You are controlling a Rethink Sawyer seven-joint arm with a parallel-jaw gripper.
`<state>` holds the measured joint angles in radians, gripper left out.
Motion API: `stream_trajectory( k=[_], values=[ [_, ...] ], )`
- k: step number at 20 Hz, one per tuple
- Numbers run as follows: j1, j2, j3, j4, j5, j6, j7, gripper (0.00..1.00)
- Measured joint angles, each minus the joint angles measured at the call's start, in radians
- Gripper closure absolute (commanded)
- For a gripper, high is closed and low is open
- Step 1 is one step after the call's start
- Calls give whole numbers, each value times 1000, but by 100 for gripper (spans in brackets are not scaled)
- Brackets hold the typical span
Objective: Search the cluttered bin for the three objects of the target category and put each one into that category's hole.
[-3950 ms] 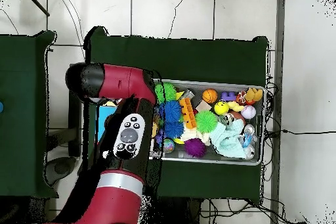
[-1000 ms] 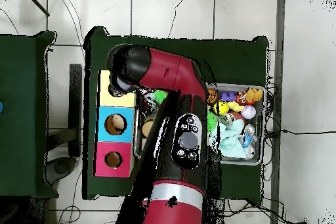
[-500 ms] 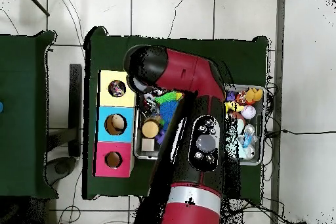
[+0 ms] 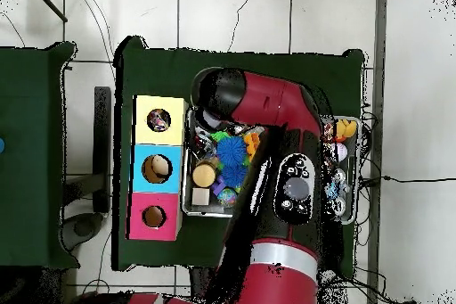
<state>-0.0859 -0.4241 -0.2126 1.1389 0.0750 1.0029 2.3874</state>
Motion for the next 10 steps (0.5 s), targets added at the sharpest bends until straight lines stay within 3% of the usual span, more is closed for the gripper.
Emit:
stream_trajectory(
  k=[10],
  values=[
    [-33,75,8,-27,-51,-50,0,100]
  ],
)
